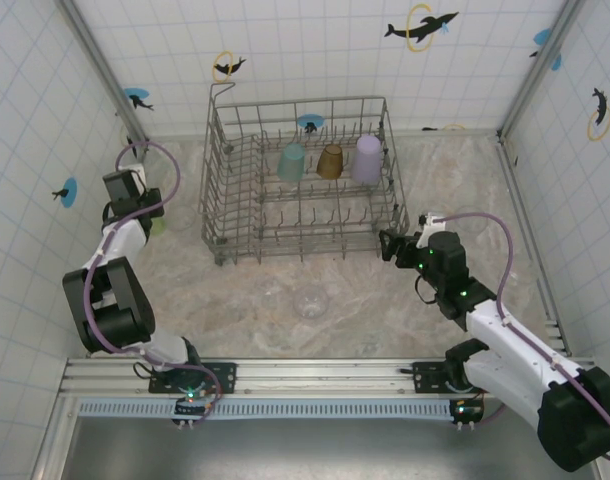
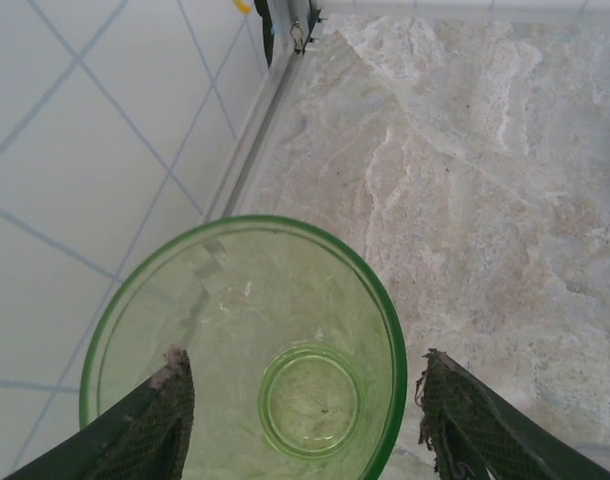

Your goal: Load the cups into the dish rack

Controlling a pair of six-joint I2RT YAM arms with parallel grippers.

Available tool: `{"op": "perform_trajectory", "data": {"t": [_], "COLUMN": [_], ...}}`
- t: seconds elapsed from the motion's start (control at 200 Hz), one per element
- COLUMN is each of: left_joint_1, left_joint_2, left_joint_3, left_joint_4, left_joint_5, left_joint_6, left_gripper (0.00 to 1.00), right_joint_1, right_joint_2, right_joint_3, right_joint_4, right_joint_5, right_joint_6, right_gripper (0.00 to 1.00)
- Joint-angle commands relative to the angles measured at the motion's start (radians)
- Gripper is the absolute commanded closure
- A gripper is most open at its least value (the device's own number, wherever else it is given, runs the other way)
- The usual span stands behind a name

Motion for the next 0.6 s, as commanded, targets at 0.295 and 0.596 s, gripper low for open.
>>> {"op": "perform_trajectory", "data": {"t": [0.295,0.596], "left_joint_1": [0.005,0.004], "left_joint_2": [0.065,0.066], "left_joint_3": [-0.015,-0.006], "left_joint_4": [0.007,-0.021], "left_joint_5": [-0.001,-0.002], "left_joint_6": [-0.009,-0.089], "left_gripper": [0.68,1.00], "right_joint_1": [-0.009,-0.010], "right_joint_2": [-0.027,-0.024], "right_joint_3": [0.045,0.057], "right_joint_4": [-0.004,0.001], "right_joint_5": [0.014,0.014], "right_joint_6": [0.000,0.000], "right_gripper": [0.00,0.00]}}
